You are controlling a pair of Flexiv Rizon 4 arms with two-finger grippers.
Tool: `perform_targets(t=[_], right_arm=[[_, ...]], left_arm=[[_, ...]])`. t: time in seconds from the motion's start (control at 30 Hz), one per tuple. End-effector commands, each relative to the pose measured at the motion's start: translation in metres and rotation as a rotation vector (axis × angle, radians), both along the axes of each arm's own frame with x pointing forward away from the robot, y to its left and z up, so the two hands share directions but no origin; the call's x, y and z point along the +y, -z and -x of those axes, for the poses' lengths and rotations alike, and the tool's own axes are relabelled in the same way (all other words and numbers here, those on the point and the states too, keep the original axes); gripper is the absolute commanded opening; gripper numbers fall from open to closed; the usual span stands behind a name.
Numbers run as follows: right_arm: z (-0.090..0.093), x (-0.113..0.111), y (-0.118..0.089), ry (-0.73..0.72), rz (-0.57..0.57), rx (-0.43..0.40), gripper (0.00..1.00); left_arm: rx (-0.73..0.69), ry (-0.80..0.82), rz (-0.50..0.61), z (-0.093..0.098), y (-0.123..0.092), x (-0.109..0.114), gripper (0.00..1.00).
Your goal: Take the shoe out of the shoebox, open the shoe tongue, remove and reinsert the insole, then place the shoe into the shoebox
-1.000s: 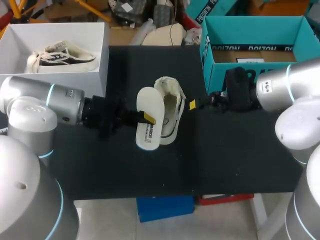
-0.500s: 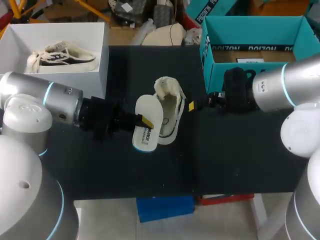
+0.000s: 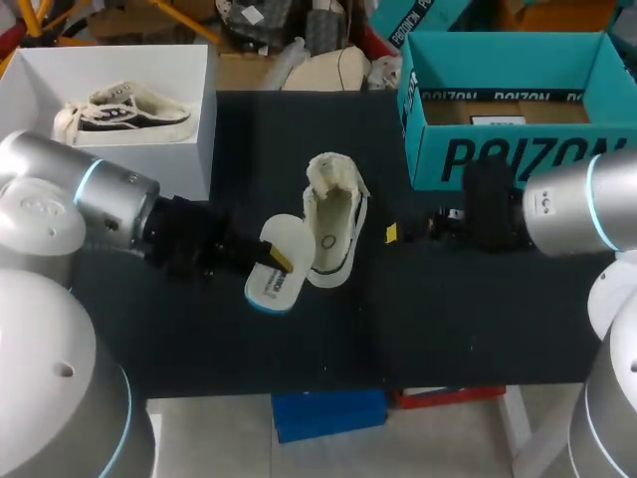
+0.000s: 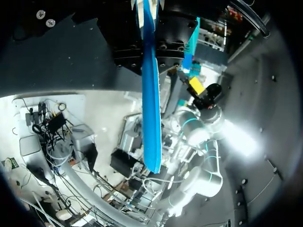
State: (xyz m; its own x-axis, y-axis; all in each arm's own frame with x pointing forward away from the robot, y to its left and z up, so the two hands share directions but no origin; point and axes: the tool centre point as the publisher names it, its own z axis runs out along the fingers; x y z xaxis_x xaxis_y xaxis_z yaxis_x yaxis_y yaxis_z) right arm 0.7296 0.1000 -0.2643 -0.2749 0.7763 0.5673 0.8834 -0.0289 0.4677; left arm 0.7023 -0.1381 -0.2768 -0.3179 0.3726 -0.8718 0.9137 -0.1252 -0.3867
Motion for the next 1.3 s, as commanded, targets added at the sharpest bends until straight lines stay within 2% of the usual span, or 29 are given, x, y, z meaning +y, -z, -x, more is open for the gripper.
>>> perform_targets(t=[0.03, 0.13, 0.37, 0.57, 0.77, 0.93, 1.13, 1.3], right_arm=[[0.006, -0.009, -0.012, -0.003, 0.007, 0.007, 1.0], [0.006, -0.009, -0.012, -0.003, 0.007, 0.007, 1.0], [0.006, -0.009, -0.012, -0.003, 0.007, 0.007, 1.0], [0.006, -0.009, -0.012, -0.003, 0.007, 0.007, 1.0], [0.006, -0.009, -0.012, -0.003, 0.007, 0.007, 1.0], [0.006, -0.009, -0.012, -0.003, 0.007, 0.007, 1.0], [0.006, -0.009, -0.012, -0.003, 0.007, 0.007, 1.0], [0.006, -0.009, -0.012, -0.003, 0.007, 0.007, 1.0]], left_arm=[[0.094, 0.141, -0.076, -0.005, 0.005, -0.004, 0.0], [0.09, 0.211, -0.18, -0.001, 0.014, -0.006, 0.0], [0.102, 0.341, -0.199, -0.011, 0.033, -0.021, 0.0], [0.053, 0.382, -0.275, -0.033, 0.045, -0.033, 0.0], [0.071, 0.398, -0.259, -0.058, 0.059, -0.044, 0.0], [0.059, 0.414, -0.289, -0.077, 0.072, -0.054, 0.0], [0.0, 0.365, -0.239, -0.103, 0.079, -0.069, 0.0], [0.019, 0.363, -0.234, -0.12, 0.094, -0.081, 0.0]])
